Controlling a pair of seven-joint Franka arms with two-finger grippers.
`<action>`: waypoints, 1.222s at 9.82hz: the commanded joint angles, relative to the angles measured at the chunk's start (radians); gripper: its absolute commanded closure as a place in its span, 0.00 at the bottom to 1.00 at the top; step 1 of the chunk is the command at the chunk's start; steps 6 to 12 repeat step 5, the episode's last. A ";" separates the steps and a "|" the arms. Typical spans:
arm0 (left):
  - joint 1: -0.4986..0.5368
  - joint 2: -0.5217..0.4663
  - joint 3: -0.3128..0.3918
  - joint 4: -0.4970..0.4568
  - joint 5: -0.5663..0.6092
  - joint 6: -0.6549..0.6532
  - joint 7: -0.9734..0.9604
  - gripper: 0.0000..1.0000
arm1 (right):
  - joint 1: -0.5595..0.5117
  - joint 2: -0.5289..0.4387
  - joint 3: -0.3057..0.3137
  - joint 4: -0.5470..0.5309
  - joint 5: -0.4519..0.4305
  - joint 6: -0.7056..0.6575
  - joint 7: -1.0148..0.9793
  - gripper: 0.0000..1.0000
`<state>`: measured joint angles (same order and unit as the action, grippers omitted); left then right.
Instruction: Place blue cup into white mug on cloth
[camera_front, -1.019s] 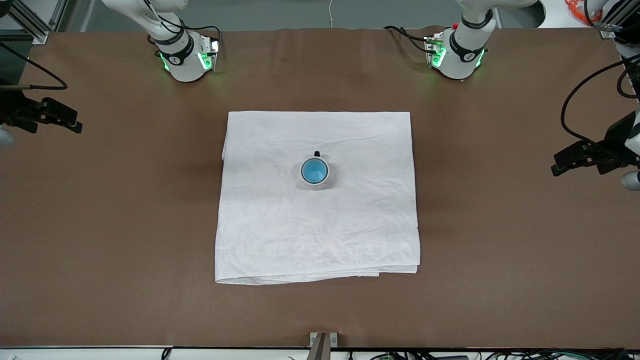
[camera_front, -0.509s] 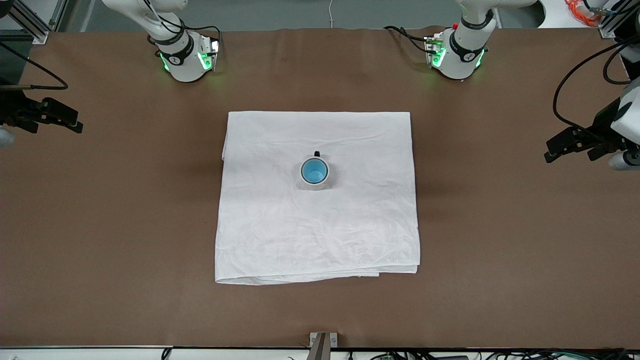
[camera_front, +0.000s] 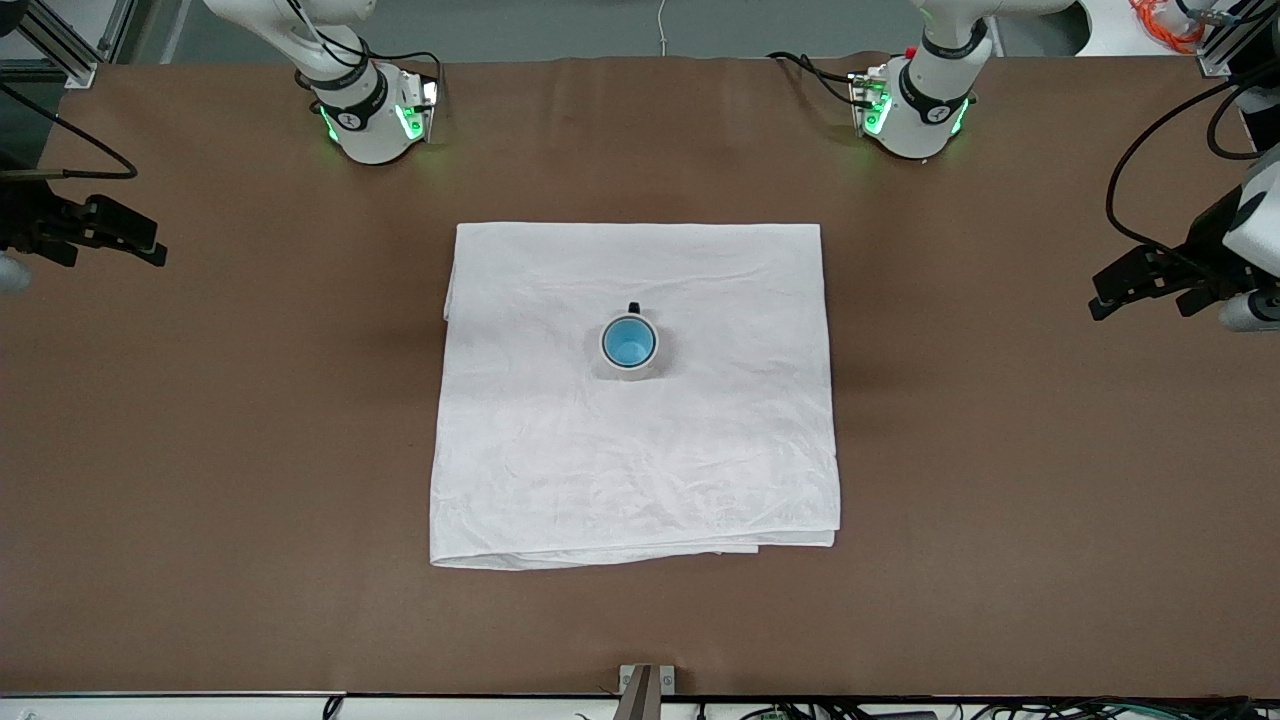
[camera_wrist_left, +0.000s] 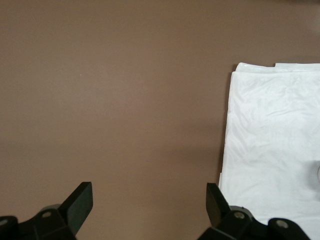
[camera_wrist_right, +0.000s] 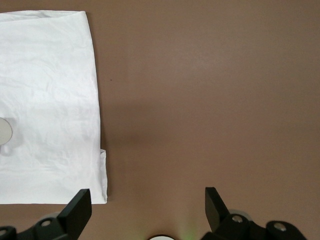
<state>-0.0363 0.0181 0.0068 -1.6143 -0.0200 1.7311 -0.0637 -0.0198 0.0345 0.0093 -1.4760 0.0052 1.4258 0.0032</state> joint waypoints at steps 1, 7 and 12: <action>-0.007 0.013 -0.001 0.033 0.020 -0.028 -0.002 0.00 | -0.005 -0.010 0.008 -0.006 -0.011 0.001 -0.011 0.00; -0.007 0.009 -0.008 0.031 0.018 -0.054 -0.016 0.00 | -0.003 -0.010 0.008 -0.006 -0.011 -0.002 -0.011 0.00; -0.007 0.009 -0.008 0.031 0.018 -0.054 -0.016 0.00 | -0.003 -0.010 0.008 -0.006 -0.011 -0.002 -0.011 0.00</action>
